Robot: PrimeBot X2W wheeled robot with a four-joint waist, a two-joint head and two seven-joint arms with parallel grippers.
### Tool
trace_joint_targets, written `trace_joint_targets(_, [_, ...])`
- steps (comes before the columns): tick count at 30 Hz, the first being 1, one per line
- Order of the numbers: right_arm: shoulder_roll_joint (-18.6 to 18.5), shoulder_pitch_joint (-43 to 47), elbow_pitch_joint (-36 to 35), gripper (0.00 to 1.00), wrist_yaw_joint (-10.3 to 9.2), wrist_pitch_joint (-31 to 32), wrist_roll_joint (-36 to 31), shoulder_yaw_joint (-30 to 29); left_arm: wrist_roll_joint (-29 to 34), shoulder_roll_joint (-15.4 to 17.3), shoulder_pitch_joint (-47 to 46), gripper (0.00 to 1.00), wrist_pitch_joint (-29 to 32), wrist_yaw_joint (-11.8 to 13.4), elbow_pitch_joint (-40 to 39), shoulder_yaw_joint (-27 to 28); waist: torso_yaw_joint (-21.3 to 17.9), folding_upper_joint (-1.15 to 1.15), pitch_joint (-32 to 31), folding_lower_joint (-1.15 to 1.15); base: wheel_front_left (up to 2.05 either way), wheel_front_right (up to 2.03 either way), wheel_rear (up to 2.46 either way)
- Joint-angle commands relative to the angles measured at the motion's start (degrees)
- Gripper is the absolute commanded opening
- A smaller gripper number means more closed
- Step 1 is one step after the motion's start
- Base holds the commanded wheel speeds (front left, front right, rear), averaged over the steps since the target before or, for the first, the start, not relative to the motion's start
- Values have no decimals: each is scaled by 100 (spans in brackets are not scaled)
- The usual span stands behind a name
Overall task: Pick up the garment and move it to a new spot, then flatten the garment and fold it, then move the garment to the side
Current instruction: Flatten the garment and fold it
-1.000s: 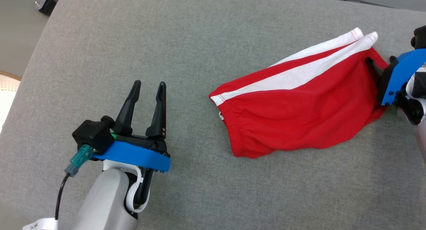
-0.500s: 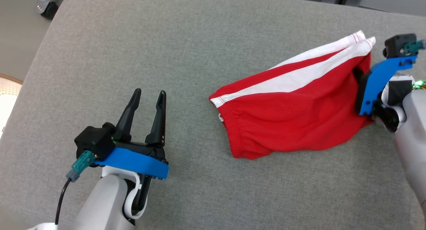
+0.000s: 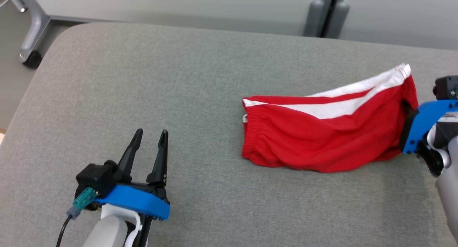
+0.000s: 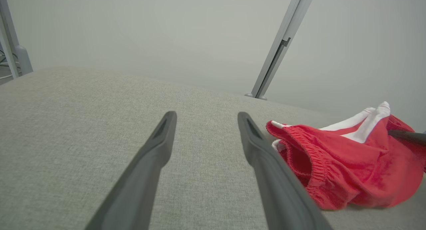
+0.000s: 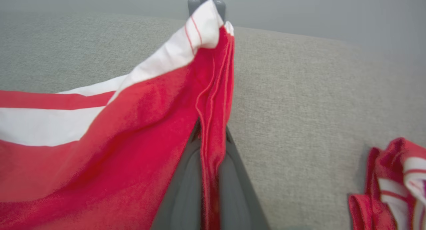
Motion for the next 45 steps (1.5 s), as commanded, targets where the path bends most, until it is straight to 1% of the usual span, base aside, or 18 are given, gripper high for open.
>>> trace_joint_targets(1, [-11,186,-110,0,1,15,-141,-165,-29,67,117,100,-24,-41,17,57,-209,0,-232,0,0,0,0])
trace_joint_targets(7, [163,711,-639,0,1,370,-767,-1066,-51,110,311,100,-24,-41,22,40,-302,0,-441,0,0,0,0])
trace_joint_targets(10, [367,938,-1035,0,1,638,-1116,-1427,-60,102,311,100,-24,-41,26,10,-287,0,-484,0,0,0,0])
trace_joint_targets(12, [578,1043,-1375,0,2,834,-1321,-1538,-71,100,312,100,-24,-40,32,-8,-271,0,-502,0,0,0,0])
trace_joint_targets(15, [834,1126,-1881,0,1,1137,-1541,-1514,-80,90,305,100,-24,-27,29,-28,-241,0,-505,0,0,0,0])
trace_joint_targets(16, [834,1126,-1881,0,1,1137,-1541,-1514,-80,90,305,100,-24,-27,29,-28,-241,0,-505,0,0,0,0])
trace_joint_targets(20, [1193,1031,-2342,0,2,1501,-1708,-1198,-77,72,251,100,-24,-27,19,-52,-182,0,-467,0,0,0,0])
trace_joint_targets(24, [1419,839,-2424,0,1,1808,-1722,-728,-87,50,173,100,-24,-27,24,-106,-82,0,-418,0,0,0,0])
trace_joint_targets(30, [1591,545,-2082,0,2,2072,-1609,42,-138,-9,45,100,-24,-27,56,-190,145,0,-337,0,0,0,0])
trace_joint_targets(37, [1673,306,-1571,0,2,2076,-1372,638,-157,-97,-1,100,-24,-26,81,-236,340,0,-254,0,0,0,0])
trace_joint_targets(38, [1680,305,-1517,15,2,2074,-1322,721,-160,-105,-4,100,-24,-26,85,-239,353,0,-249,0,0,0,0])
trace_joint_targets(39, [1685,296,-1480,94,2,2074,-1266,774,-160,-108,-7,100,-24,-26,91,-237,360,0,-246,0,0,0,0])
trace_joint_targets(40, [1683,285,-1465,100,2,2052,-1212,829,-163,-106,-6,100,-24,-26,94,-229,361,0,-247,0,0,0,0])
trace_joint_targets(43, [1640,236,-1535,100,1,1952,-958,1076,-143,-77,37,100,-24,-26,80,-153,310,0,-291,0,0,0,0])
trace_joint_targets(45, [1546,199,-1687,100,1,1845,-774,1243,-122,-62,122,100,-24,-26,68,-111,253,0,-338,0,0,0,0])
